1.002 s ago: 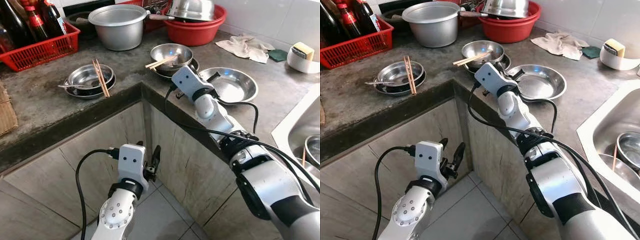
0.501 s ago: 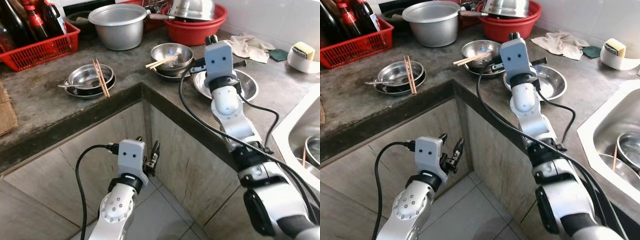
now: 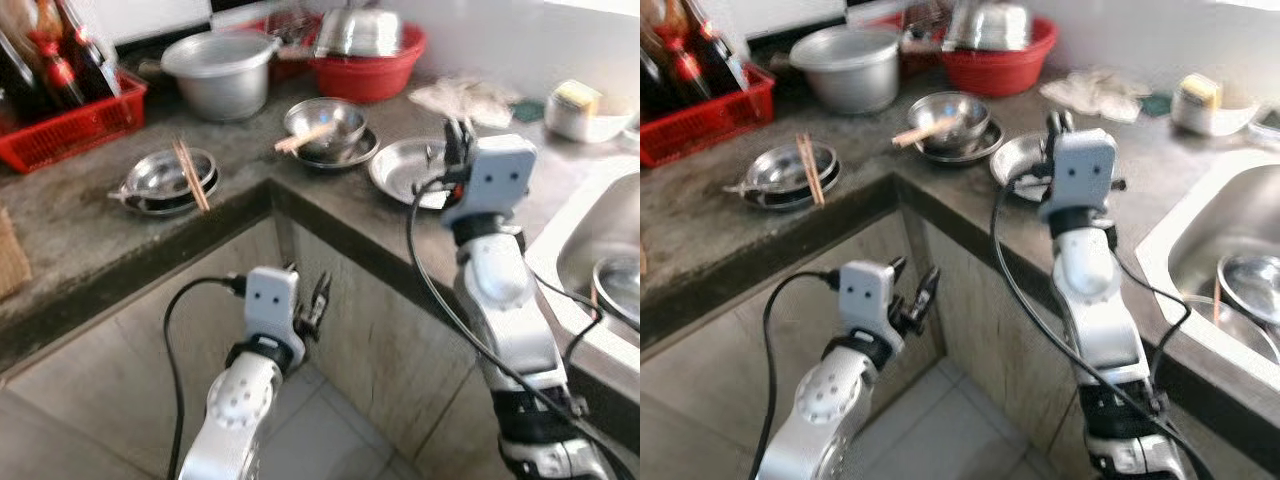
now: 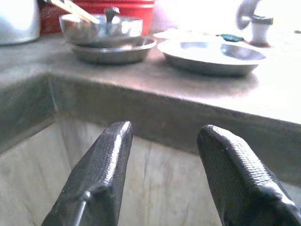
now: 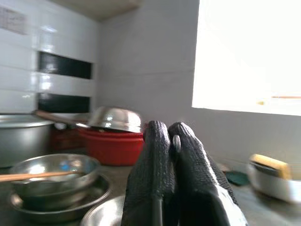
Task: Kitchen organization
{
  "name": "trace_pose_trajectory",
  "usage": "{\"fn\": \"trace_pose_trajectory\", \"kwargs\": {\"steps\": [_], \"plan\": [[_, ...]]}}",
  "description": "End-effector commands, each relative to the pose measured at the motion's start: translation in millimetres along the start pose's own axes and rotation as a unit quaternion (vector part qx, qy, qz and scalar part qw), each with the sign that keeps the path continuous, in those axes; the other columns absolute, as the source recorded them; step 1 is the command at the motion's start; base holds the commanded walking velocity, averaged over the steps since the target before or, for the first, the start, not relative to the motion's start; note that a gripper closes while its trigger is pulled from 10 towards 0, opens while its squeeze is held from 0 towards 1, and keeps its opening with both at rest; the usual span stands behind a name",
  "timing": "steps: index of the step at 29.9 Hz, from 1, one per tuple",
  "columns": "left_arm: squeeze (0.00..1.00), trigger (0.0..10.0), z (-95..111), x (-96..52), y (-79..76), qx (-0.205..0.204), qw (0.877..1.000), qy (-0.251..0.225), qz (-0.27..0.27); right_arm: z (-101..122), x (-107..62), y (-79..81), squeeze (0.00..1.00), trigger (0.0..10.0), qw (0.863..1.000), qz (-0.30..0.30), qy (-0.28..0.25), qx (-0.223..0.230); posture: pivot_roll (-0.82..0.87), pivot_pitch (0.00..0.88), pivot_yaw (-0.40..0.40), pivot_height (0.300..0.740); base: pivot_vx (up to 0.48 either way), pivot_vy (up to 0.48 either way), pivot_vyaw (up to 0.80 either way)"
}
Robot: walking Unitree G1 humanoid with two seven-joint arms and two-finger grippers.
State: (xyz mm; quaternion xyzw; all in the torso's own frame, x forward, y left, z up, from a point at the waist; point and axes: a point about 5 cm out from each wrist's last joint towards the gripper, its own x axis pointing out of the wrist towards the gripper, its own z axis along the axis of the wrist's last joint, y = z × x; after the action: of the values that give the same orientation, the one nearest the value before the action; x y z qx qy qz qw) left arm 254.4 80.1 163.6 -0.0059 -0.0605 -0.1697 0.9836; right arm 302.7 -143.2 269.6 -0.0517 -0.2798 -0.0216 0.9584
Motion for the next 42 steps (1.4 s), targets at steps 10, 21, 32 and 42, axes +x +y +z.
{"fn": "trace_pose_trajectory", "kwargs": {"steps": [10,21,32,42], "plan": [[0.0,10.0,-3,0.1,2.6,0.039,0.999,-0.001,-0.009,10,-5.7,1.8,0.0,0.0,1.0,-0.002,0.013,-0.002,0.07,0.013,0.037,0.74,0.0,-0.127,-0.8],[0.0,10.0,-2,2.7,7.2,0.021,1.0,-0.007,0.0,12,-5.0,1.5,0.0,0.0,1.0,-0.003,0.019,-0.005,0.06,0.0,0.038,0.74,0.0,-0.234,-0.8],[0.0,10.0,-1,3.9,8.1,0.037,0.999,-0.014,-0.004,6,-5.5,4.5,0.0,0.0,0.999,0.011,0.044,-0.006,0.06,0.006,0.038,0.74,0.105,-0.137,-0.76],[0.0,10.0,-2,3.7,7.1,0.042,0.999,-0.012,0.0,-1,0.8,4.7,0.0,10.0,0.997,0.03,0.069,-0.004,0.07,0.013,0.03,0.74,0.298,-0.373,0.0]]}}
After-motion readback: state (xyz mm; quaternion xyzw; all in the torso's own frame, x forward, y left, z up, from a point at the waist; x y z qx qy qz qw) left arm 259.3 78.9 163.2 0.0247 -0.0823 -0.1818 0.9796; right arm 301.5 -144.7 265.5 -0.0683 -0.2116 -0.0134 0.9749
